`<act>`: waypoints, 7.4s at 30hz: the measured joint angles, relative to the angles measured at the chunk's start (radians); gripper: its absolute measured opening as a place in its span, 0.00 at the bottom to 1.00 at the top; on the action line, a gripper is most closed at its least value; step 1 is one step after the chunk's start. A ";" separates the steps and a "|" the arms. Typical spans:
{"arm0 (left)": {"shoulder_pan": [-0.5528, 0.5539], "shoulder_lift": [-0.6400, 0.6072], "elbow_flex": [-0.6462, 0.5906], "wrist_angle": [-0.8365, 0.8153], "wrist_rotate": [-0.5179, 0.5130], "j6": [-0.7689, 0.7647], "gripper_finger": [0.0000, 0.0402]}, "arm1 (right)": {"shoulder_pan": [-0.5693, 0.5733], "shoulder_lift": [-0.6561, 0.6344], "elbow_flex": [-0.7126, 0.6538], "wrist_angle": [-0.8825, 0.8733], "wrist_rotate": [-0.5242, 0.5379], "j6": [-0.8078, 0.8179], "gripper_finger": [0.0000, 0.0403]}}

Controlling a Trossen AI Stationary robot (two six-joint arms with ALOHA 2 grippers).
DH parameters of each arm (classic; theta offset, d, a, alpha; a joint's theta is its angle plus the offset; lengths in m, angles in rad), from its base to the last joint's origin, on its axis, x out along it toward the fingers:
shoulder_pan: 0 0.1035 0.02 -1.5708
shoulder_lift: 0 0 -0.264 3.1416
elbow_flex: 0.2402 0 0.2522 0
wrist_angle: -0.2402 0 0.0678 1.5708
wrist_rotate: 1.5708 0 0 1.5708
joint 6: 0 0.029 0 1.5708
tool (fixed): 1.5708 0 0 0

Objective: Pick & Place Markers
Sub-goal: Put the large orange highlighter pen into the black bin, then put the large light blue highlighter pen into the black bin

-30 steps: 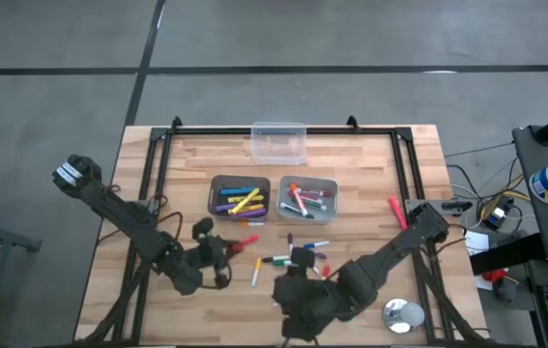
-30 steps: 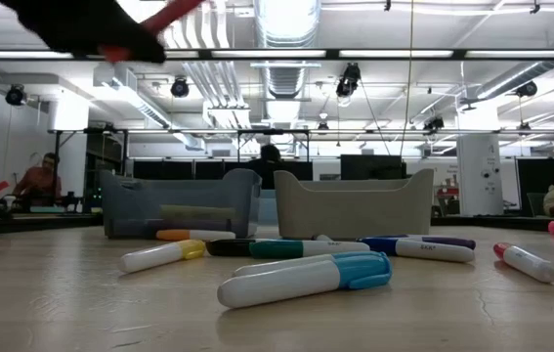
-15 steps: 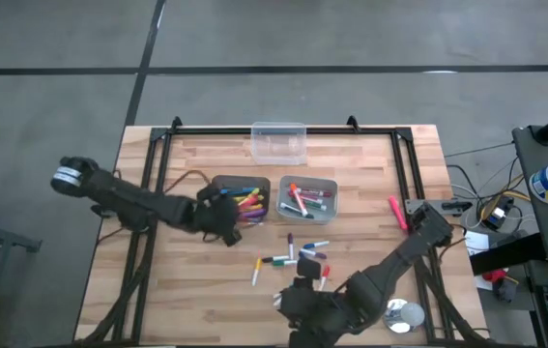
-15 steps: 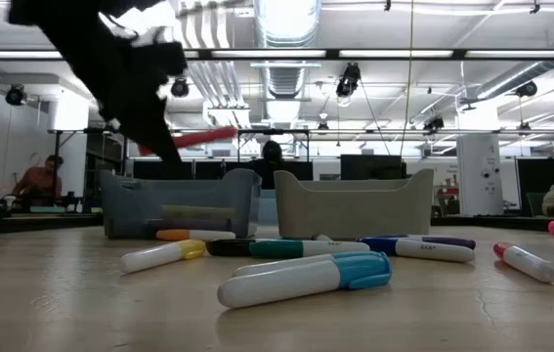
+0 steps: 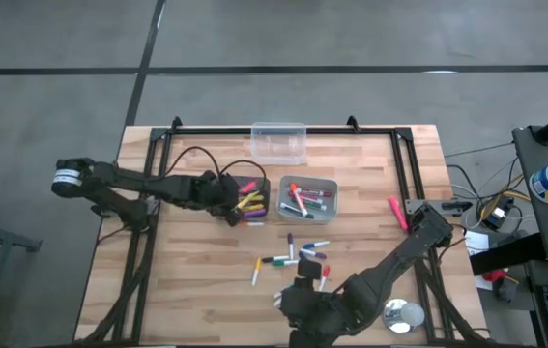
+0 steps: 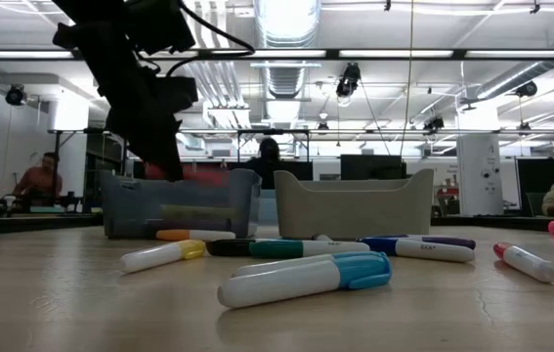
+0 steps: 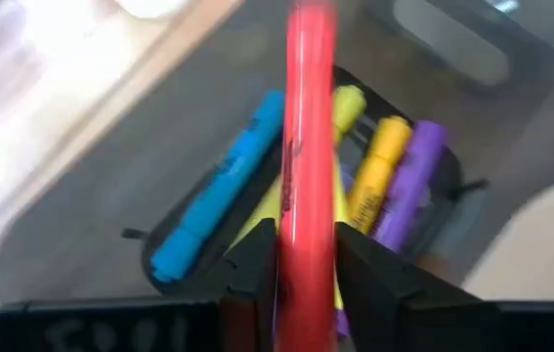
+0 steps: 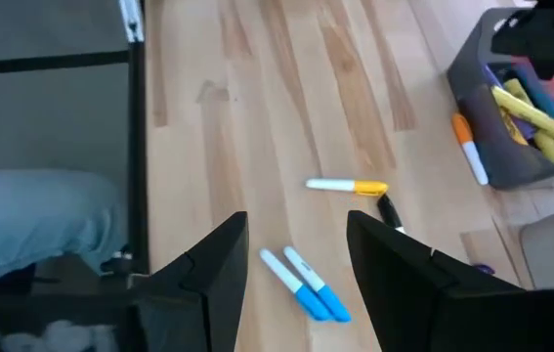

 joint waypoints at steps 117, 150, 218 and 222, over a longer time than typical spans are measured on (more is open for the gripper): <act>-0.675 -0.013 -0.050 0.689 -0.116 0.031 0.42 | 0.054 -0.013 -0.187 -0.248 -0.375 0.230 0.15; -0.609 0.187 -0.058 1.135 -0.089 0.240 0.42 | -0.256 -0.013 0.098 -0.064 -0.377 -0.236 0.15; -0.047 -0.022 -0.024 -0.008 -0.116 0.107 0.21 | -0.132 -0.029 0.138 0.048 -0.396 -0.219 0.31; -0.042 -0.022 -0.024 -0.021 -0.124 0.067 0.21 | -0.132 -0.029 0.136 0.048 -0.396 -0.218 0.31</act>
